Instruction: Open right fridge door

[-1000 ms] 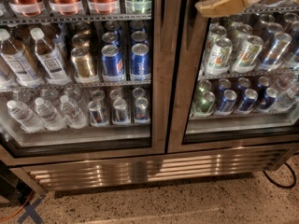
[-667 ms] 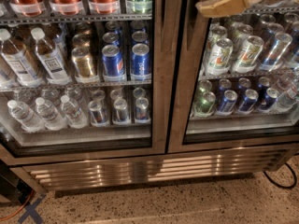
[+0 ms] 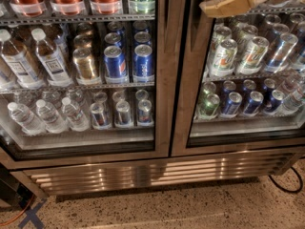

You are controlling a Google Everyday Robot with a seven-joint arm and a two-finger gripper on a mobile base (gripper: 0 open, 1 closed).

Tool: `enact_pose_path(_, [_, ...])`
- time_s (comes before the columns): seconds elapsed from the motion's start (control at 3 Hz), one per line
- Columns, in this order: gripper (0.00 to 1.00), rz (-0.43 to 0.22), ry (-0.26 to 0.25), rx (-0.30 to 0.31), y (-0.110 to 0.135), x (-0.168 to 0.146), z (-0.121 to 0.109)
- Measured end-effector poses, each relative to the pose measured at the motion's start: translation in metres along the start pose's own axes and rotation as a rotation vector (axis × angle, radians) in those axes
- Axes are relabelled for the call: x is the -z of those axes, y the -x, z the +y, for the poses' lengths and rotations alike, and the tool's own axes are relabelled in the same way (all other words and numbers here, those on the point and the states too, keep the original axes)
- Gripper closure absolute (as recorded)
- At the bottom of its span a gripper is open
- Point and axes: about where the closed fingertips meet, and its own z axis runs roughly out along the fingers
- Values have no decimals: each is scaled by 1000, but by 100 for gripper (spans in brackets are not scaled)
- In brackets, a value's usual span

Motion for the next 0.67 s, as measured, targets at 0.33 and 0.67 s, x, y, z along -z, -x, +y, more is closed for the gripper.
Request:
enact_pose_path(0.33, [100,5,-4,0,0,0,0])
enact_pose_path(0.67, [100,5,-4,0,0,0,0])
